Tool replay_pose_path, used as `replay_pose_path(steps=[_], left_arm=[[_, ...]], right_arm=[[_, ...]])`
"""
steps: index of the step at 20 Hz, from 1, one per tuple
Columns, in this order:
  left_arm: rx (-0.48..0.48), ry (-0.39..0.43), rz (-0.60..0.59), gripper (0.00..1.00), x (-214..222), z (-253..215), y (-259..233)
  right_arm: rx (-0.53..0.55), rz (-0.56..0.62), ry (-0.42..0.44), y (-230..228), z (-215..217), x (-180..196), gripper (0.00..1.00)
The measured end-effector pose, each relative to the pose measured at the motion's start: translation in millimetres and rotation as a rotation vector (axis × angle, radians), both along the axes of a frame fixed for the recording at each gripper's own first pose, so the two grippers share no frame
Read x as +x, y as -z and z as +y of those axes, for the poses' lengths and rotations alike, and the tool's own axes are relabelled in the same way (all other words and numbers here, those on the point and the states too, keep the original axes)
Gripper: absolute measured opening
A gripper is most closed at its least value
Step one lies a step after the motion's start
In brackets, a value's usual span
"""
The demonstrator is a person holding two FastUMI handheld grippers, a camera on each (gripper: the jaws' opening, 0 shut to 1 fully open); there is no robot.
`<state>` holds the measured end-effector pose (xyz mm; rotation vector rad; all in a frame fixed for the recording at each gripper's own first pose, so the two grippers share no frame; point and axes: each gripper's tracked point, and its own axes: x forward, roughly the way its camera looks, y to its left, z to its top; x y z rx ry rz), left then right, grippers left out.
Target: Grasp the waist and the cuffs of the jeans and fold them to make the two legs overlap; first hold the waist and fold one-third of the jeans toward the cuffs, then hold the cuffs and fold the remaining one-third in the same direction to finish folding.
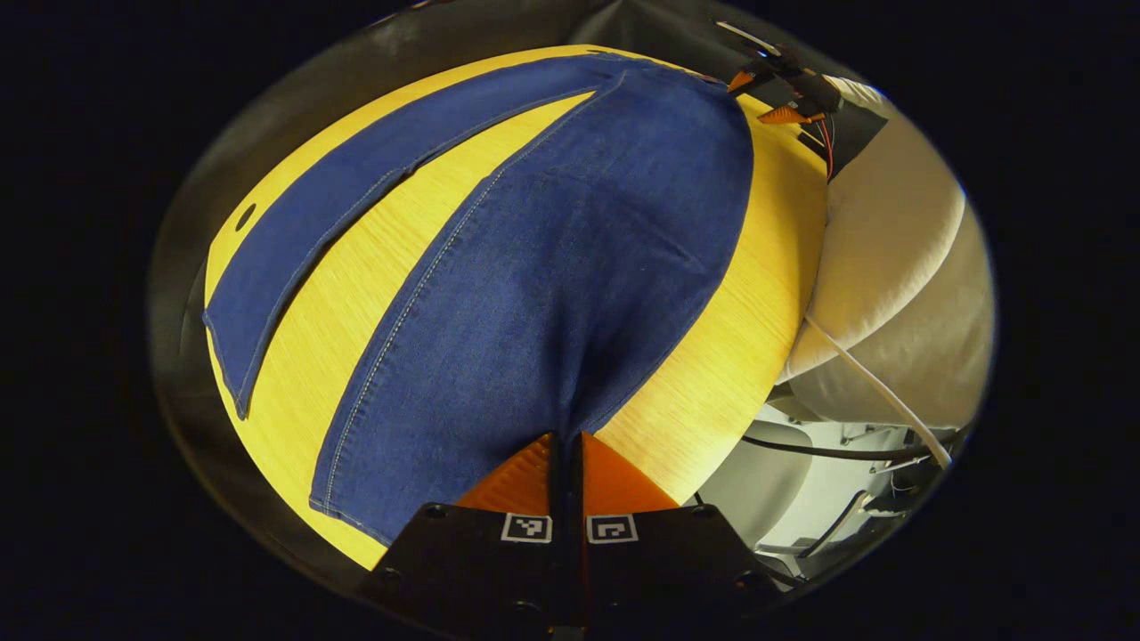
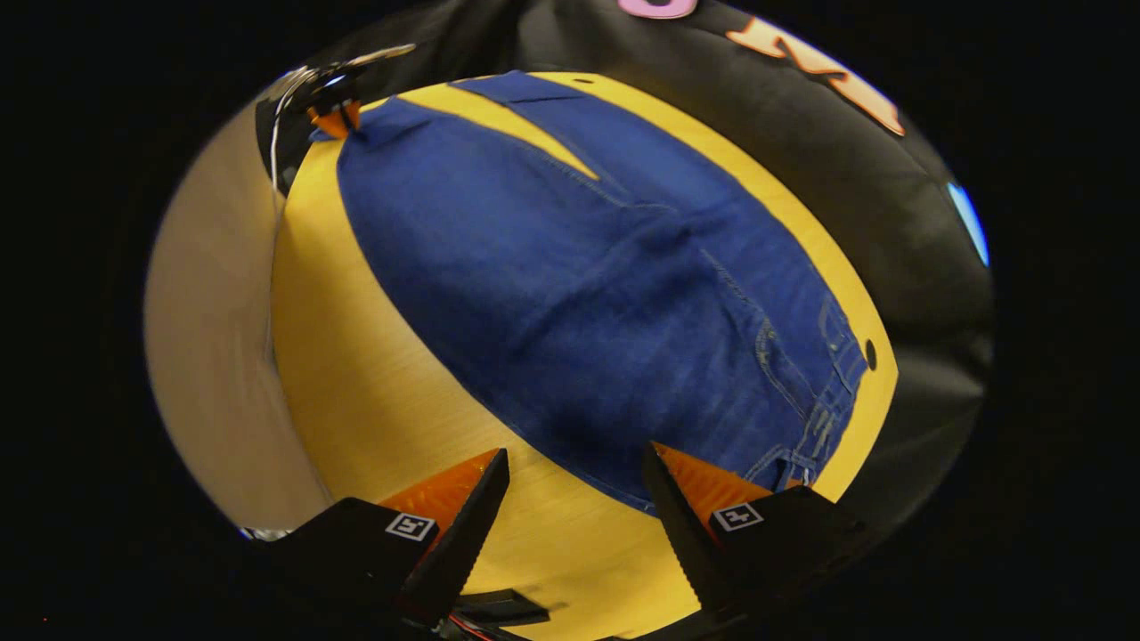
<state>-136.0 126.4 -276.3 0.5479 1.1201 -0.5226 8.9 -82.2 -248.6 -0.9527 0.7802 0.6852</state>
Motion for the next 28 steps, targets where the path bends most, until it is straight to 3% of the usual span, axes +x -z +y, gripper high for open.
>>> replay_pose_path(steps=[11, 13, 14, 15, 16, 21, 22, 23, 25, 28], left_arm=[[0.035, -0.016, -0.041, 0.00, 2, 2, 1], [0.032, -0.017, -0.039, 0.00, 2, 2, 1], [0.031, -0.018, -0.036, 0.00, 3, 2, 1], [0.031, -0.019, -0.034, 0.00, 3, 2, 1], [0.032, -0.016, -0.033, 0.00, 3, 2, 1], [0.022, -0.031, -0.040, 0.00, 5, 1, 2], [0.018, -0.041, -0.041, 0.00, 5, 1, 2], [0.012, -0.048, -0.043, 0.00, 5, 1, 2], [0.001, -0.061, -0.045, 0.00, 6, 0, 1], [-0.013, -0.078, -0.054, 0.00, 7, -4, 0]], right_arm=[[0.007, 0.168, -0.006, 11, 3, 7, 0.96], [-0.003, 0.172, 0.022, 11, 1, 7, 0.93], [-0.006, 0.174, 0.036, 10, 1, 7, 0.82], [-0.009, 0.173, 0.049, 9, 2, 8, 0.89], [-0.010, 0.175, 0.070, 10, 1, 10, 0.86], [0.015, 0.156, 0.123, 1, -1, 23, 0.39], [0.011, 0.158, 0.135, 2, -1, 25, 0.22], [0.016, 0.151, 0.136, 0, -1, 24, 0.21], [0.041, 0.137, 0.148, -2, -3, 26, 0.03], [0.073, 0.117, 0.208, -1, -5, 26, 0.03]])
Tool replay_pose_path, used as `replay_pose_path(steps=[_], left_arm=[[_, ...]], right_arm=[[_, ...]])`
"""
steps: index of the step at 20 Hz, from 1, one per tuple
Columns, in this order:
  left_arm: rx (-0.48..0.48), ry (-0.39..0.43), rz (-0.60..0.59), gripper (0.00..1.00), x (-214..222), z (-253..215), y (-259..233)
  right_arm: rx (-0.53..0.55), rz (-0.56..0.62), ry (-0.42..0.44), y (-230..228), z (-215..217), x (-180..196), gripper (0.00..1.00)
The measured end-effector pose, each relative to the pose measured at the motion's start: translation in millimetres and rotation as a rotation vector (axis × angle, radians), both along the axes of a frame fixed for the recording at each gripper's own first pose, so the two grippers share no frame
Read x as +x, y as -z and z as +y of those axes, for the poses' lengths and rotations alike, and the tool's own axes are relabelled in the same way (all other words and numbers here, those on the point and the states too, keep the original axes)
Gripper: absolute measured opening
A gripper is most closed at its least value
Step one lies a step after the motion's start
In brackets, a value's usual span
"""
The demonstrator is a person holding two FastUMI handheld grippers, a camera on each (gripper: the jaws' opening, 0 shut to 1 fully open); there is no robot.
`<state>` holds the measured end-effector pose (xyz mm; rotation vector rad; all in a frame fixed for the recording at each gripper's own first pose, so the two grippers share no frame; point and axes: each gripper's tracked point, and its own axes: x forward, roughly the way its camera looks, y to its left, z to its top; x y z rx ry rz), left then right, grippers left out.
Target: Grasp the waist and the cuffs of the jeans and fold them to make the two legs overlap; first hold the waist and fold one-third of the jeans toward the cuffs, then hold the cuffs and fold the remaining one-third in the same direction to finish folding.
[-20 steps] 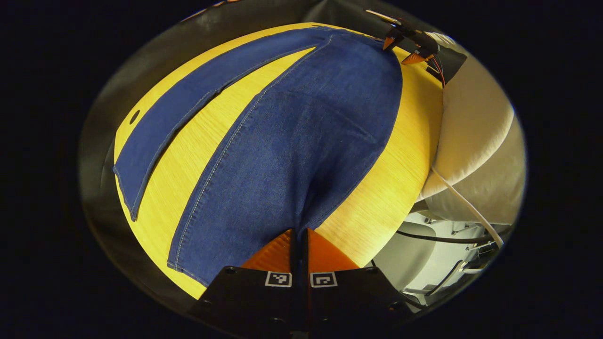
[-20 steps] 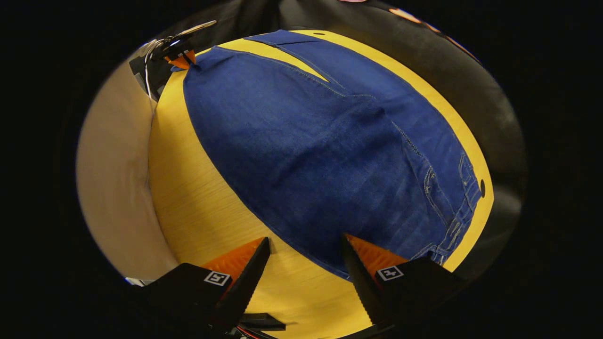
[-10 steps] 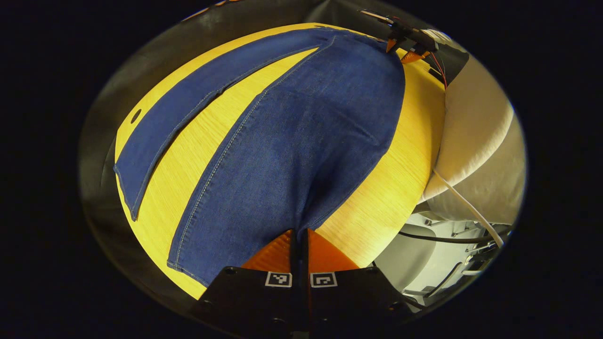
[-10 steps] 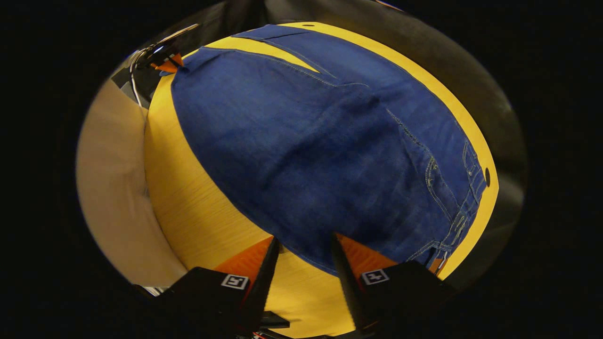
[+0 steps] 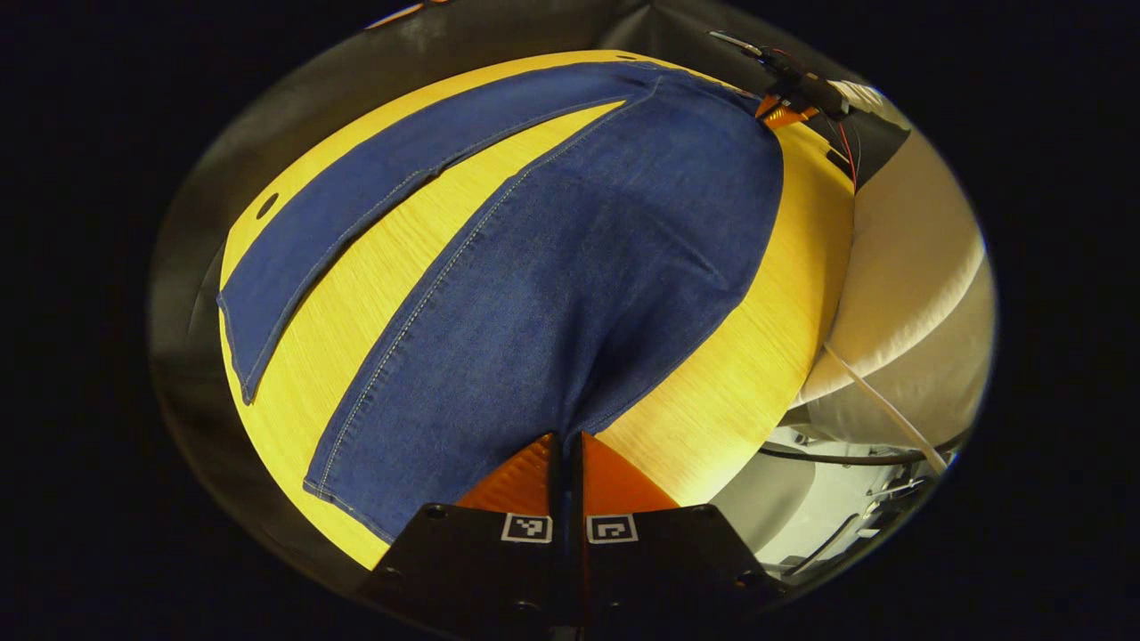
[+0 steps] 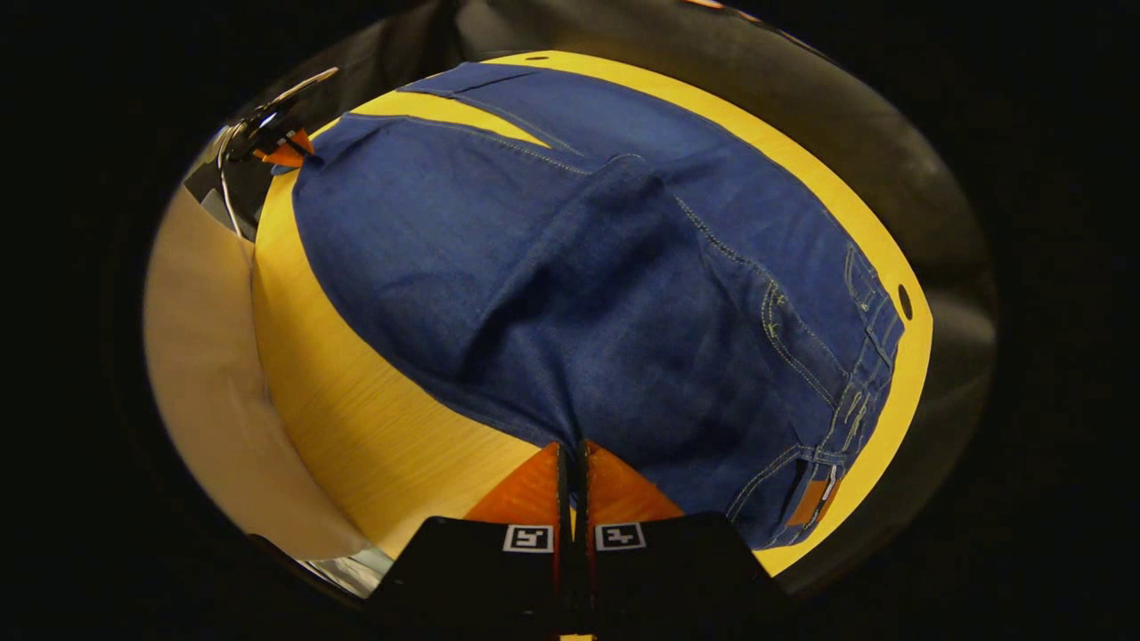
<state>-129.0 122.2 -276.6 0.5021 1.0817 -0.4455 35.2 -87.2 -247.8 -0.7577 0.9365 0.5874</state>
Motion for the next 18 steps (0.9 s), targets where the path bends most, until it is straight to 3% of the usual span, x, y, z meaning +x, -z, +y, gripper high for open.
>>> replay_pose_path(steps=[1, 2, 8, 11, 18], left_arm=[[-0.002, -0.004, -0.007, 0.00, 1, 0, -1], [-0.002, -0.012, -0.013, 0.00, 2, 0, -2], [-0.012, -0.078, -0.048, 0.00, 7, 0, -1], [0.038, -0.143, -0.066, 0.00, 10, 5, -10], [0.162, -0.241, -0.277, 0.00, 61, 21, -104]], right_arm=[[0.000, -0.011, 0.006, 1, -1, 1, 0.00], [-0.003, -0.022, 0.008, -1, -1, 2, 0.06], [-0.017, -0.097, 0.066, -3, -4, 4, 0.03], [-0.022, -0.205, 0.104, -20, 3, 7, 0.03], [0.057, -0.435, 0.206, -102, 23, 27, 0.03]])
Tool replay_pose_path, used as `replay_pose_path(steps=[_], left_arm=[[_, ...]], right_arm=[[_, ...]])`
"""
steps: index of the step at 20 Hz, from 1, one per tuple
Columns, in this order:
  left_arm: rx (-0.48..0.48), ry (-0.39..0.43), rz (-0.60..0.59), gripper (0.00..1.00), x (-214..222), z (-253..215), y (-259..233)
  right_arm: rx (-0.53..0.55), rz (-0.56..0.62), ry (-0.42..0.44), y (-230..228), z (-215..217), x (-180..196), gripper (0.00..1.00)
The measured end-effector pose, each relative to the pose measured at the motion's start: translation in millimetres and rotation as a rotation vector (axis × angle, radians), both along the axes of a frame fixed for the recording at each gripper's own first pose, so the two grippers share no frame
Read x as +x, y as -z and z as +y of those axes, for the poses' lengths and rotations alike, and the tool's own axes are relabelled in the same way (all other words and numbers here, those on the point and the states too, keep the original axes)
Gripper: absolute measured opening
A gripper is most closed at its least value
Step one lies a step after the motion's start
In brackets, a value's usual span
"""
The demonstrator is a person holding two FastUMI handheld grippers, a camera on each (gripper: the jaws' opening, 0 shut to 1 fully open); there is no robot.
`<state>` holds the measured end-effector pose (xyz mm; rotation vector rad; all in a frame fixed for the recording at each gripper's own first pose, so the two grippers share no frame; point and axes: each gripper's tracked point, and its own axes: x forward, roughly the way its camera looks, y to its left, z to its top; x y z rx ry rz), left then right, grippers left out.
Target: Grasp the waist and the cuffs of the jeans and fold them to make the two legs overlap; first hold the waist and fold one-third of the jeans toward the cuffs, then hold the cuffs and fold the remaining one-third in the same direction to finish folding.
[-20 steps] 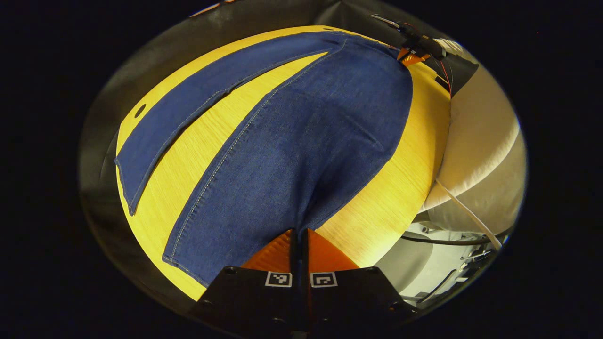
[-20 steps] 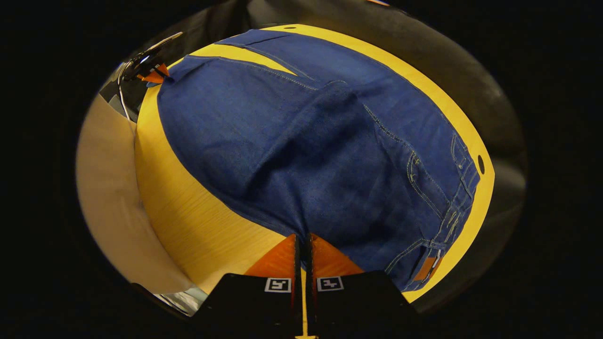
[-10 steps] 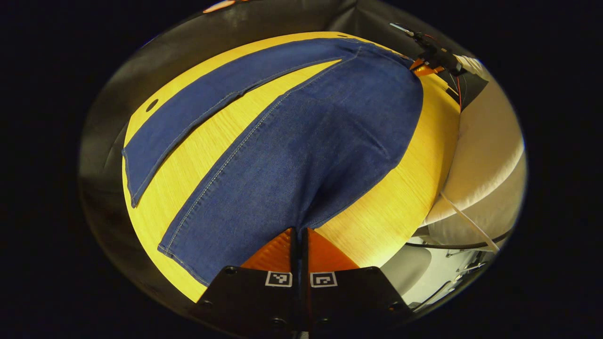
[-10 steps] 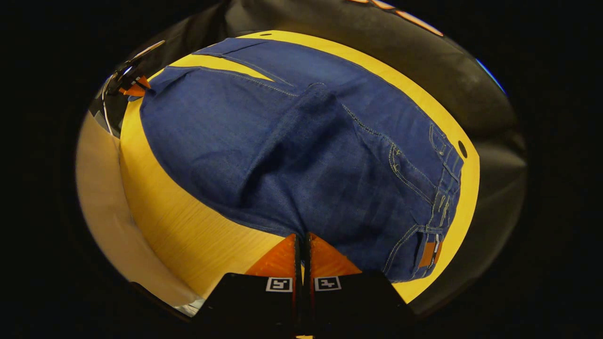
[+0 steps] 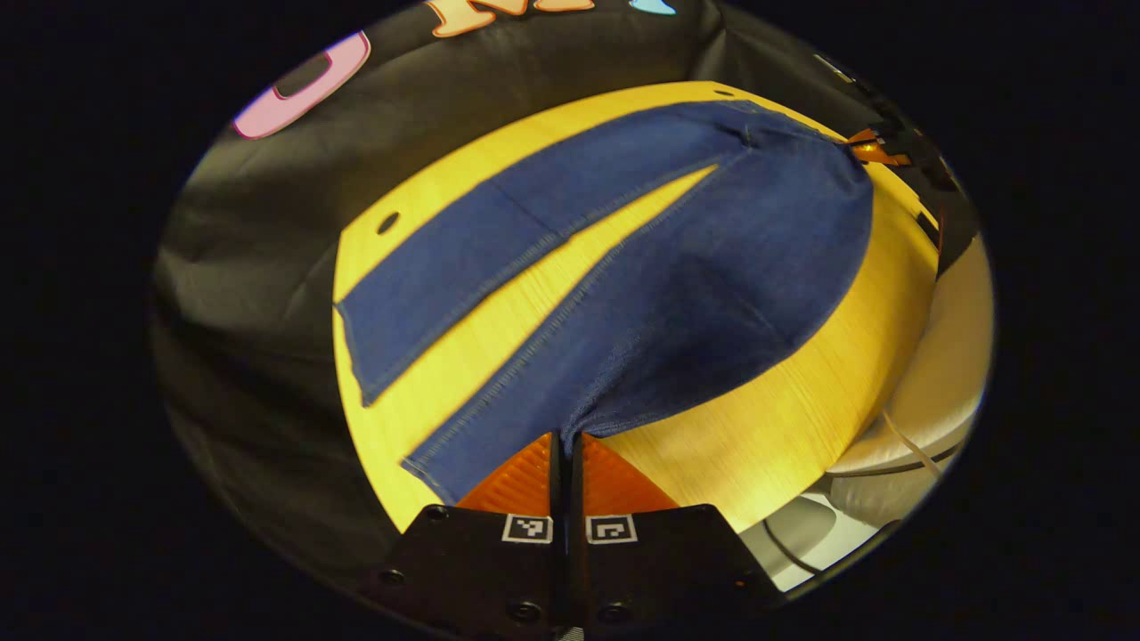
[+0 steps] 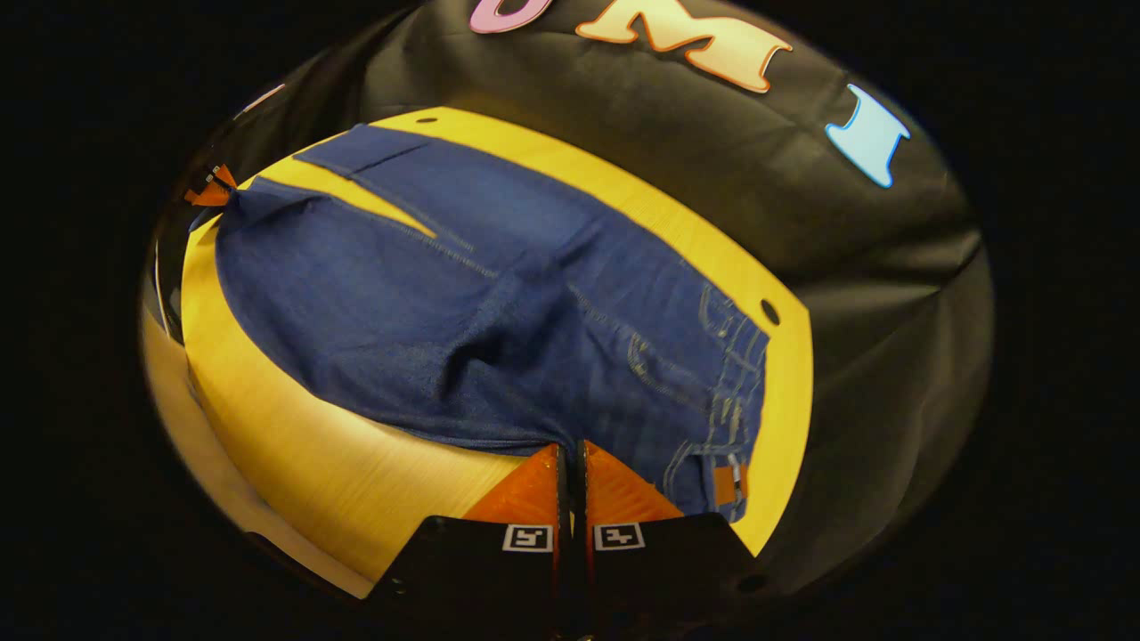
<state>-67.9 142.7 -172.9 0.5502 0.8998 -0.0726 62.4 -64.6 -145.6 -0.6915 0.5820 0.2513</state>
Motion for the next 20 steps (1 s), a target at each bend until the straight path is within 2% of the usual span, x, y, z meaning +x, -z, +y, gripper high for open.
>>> replay_pose_path(steps=[3, 4, 5, 9, 11, 13, 16, 20], left_arm=[[0.034, -0.018, -0.076, 0.00, 31, 12, -38], [0.058, -0.021, -0.099, 0.00, 44, 16, -50], [0.080, -0.024, -0.119, 0.00, 56, 19, -60], [0.157, -0.020, -0.167, 0.00, 114, 35, -86], [0.188, -0.014, -0.169, 0.00, 145, 45, -90], [0.211, -0.005, -0.145, 0.00, 176, 56, -85], [0.252, 0.012, -0.107, 0.00, 217, 72, -68], [0.302, 0.035, -0.143, 0.00, 268, 89, -45]], right_arm=[[0.051, -0.088, 0.042, -41, 6, 22, 0.03], [0.065, -0.114, 0.056, -53, 8, 34, 0.00], [0.074, -0.147, 0.069, -67, 13, 47, 0.03], [0.049, -0.226, 0.094, -95, 31, 107, 0.02], [0.010, -0.231, 0.096, -95, 38, 137, 0.00], [-0.010, -0.226, 0.098, -91, 43, 167, 0.02], [0.022, -0.191, 0.128, -72, 48, 214, 0.00], [0.083, -0.159, 0.163, -40, 51, 264, 0.00]])
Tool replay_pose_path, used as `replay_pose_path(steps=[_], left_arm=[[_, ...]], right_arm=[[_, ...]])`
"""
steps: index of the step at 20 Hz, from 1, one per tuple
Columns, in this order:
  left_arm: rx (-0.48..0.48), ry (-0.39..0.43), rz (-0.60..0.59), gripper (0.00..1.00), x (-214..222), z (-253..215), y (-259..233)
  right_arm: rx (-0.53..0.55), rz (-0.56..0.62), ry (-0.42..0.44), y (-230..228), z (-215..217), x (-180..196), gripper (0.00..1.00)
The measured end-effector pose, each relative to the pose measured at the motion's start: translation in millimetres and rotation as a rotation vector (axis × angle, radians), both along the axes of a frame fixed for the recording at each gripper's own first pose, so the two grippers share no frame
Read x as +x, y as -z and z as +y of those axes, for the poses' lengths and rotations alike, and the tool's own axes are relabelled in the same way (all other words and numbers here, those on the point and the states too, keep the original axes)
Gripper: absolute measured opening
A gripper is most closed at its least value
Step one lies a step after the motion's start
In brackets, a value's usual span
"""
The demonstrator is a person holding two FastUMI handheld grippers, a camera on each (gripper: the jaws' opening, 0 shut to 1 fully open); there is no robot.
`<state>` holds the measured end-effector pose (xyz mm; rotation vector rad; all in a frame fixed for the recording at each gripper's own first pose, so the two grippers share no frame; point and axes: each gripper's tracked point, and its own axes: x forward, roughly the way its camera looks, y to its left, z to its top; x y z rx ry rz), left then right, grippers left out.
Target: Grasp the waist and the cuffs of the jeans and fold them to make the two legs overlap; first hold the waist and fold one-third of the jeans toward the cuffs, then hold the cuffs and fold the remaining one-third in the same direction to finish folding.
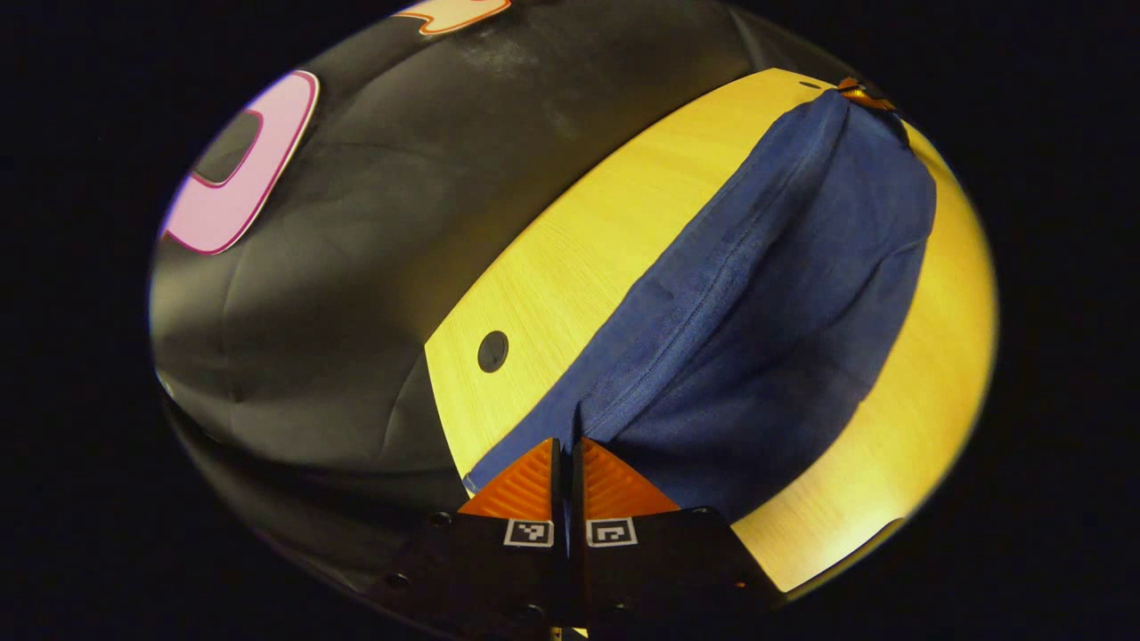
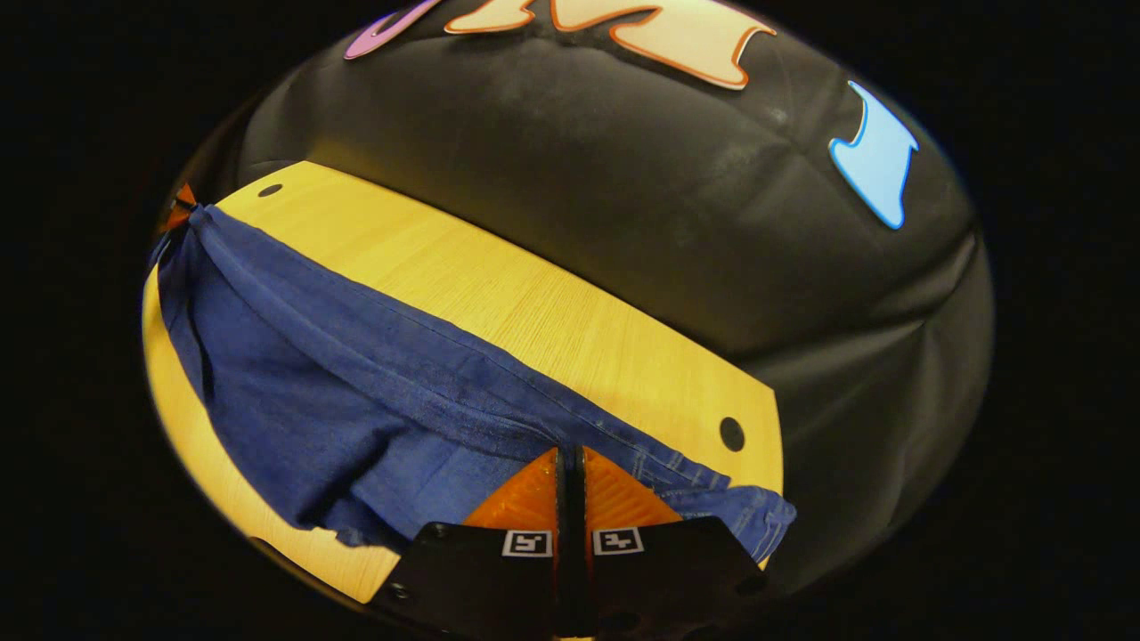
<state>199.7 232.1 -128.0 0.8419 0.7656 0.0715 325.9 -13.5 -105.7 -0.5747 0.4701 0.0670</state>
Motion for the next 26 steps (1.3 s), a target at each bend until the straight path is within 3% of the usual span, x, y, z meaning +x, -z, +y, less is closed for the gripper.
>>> replay_pose_path(steps=[5, 8, 9, 11, 12, 15, 19, 21, 23, 26], left_arm=[[-0.076, -0.002, -0.118, 0.05, 14, -1, 15], [-0.132, -0.004, -0.245, 0.75, 5, -31, -11], [-0.142, -0.005, -0.302, 0.99, 8, -34, -18], [-0.184, -0.011, -0.396, 0.87, 2, -44, -39], [-0.221, -0.018, -0.444, 0.94, -2, -50, -49], [-0.387, -0.035, -0.564, 0.94, -22, -65, -80], [-0.582, -0.098, -0.657, 0.95, -30, -69, -105], [-0.662, -0.133, -0.690, 0.95, -27, -70, -106], [-0.729, -0.176, -0.707, 0.95, -25, -67, -107], [-0.732, -0.251, -0.709, 0.95, -23, -68, -108]], right_arm=[[0.133, 0.036, 0.019, 18, 3, 15, 0.08], [0.274, 0.041, 0.045, 13, 4, 15, 0.25], [0.352, 0.045, 0.043, 7, 6, 14, 0.50], [0.556, 0.060, 0.050, -5, 8, 5, 1.00], [0.639, 0.049, 0.074, -17, -1, 1, 1.00], [0.761, -0.036, 0.177, -50, -60, -22, 1.00], [0.728, -0.068, 0.335, -44, -169, -55, 0.94], [0.720, -0.065, 0.384, -34, -205, -62, 0.98], [0.712, -0.045, 0.409, -20, -226, -64, 0.98], [0.737, 0.014, 0.421, 8, -235, -56, 0.98]])
